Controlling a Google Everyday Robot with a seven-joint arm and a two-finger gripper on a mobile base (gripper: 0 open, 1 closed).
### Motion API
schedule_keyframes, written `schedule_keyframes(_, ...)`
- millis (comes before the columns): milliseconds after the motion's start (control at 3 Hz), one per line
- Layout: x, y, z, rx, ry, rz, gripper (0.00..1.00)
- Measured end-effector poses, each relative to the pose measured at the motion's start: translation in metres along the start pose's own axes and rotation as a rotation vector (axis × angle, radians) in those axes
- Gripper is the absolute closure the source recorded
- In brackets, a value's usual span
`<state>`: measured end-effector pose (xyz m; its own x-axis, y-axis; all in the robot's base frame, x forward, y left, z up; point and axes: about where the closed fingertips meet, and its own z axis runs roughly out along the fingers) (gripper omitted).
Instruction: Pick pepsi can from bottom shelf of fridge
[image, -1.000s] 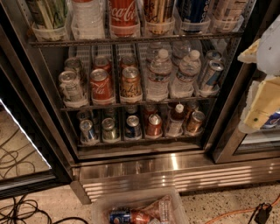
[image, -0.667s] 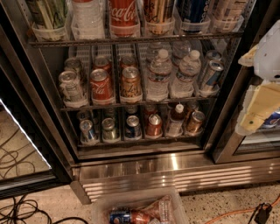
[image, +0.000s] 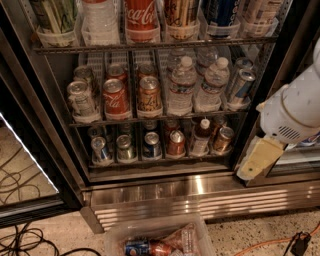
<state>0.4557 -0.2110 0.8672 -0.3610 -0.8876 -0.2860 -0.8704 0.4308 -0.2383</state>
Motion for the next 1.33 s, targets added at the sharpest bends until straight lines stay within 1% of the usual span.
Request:
schedule_keyframes(333,-0.001,0.006,0.064,-0.029,-0.06,0.068,0.0)
schedule_keyframes(667,-0.014,0.024,0.124,-0.156,-0.106,0.065,0.0)
schedule_keyframes(1000,-0.014,0.024,0.124,-0.156,-0.106,0.065,0.0)
schedule_keyframes(1333,-0.03,0.033,0.136,-0.143,-0.129,0.029,0.0)
